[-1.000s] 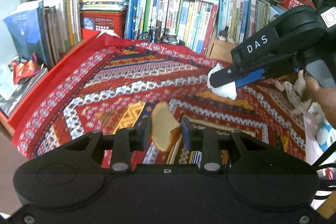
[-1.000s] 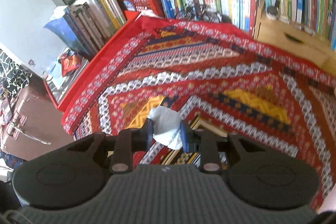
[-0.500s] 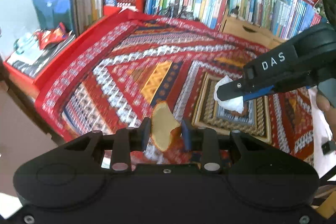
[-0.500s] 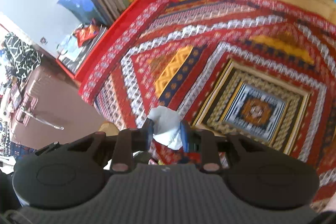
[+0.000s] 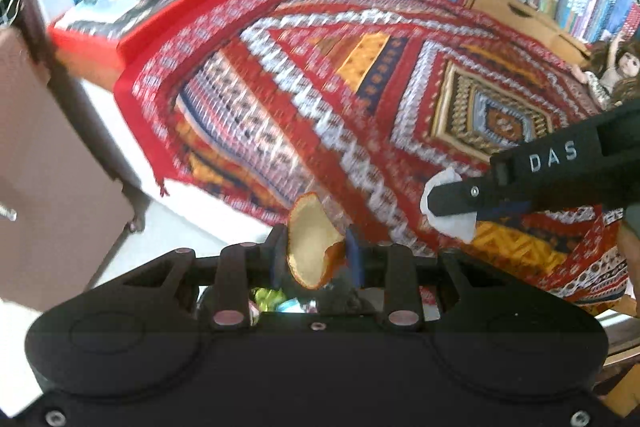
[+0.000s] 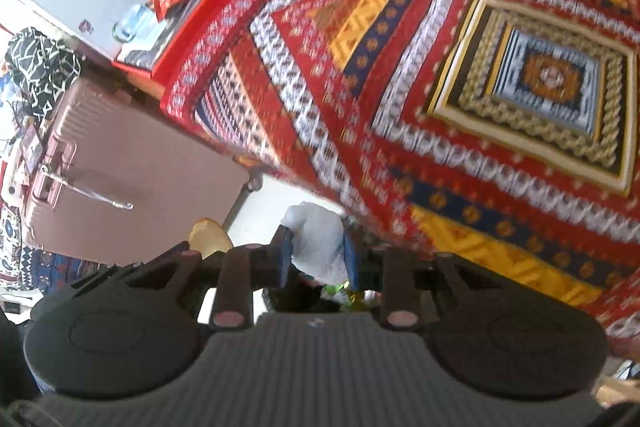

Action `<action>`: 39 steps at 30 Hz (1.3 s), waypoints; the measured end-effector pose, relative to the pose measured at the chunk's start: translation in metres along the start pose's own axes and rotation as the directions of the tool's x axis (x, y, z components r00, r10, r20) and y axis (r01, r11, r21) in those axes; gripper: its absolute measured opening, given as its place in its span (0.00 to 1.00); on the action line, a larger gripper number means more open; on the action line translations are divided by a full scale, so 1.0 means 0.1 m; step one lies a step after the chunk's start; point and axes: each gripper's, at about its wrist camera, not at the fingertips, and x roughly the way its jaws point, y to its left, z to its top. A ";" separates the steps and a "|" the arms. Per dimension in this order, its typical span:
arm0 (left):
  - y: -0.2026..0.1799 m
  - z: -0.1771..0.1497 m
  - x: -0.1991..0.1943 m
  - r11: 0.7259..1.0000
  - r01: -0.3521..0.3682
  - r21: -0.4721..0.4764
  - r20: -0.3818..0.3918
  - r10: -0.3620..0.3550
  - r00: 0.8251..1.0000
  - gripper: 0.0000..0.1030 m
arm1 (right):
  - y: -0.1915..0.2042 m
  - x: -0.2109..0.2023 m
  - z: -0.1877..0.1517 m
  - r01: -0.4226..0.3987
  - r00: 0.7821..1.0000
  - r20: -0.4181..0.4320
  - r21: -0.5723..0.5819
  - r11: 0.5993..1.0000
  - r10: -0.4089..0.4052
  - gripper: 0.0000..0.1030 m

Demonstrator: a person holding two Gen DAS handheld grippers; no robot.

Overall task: Collect trash
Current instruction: 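Carry the bread crust and tissue over the black bin and open both tools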

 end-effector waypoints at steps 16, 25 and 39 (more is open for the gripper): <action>0.32 -0.53 0.45 0.997 -0.048 -0.063 -0.144 0.038 0.989 0.29 | -0.01 0.64 -0.54 0.011 0.997 -0.083 0.091 0.996 -0.003 0.33; 0.35 -0.62 0.62 0.997 -0.055 -0.061 -0.189 0.043 0.981 0.30 | 0.01 0.83 -0.62 0.023 0.993 -0.114 0.085 0.996 -0.013 0.33; 0.43 -0.59 0.78 0.994 -0.075 -0.075 -0.223 0.057 0.973 0.37 | 0.00 0.97 -0.54 0.031 0.994 -0.112 0.087 0.996 -0.021 0.53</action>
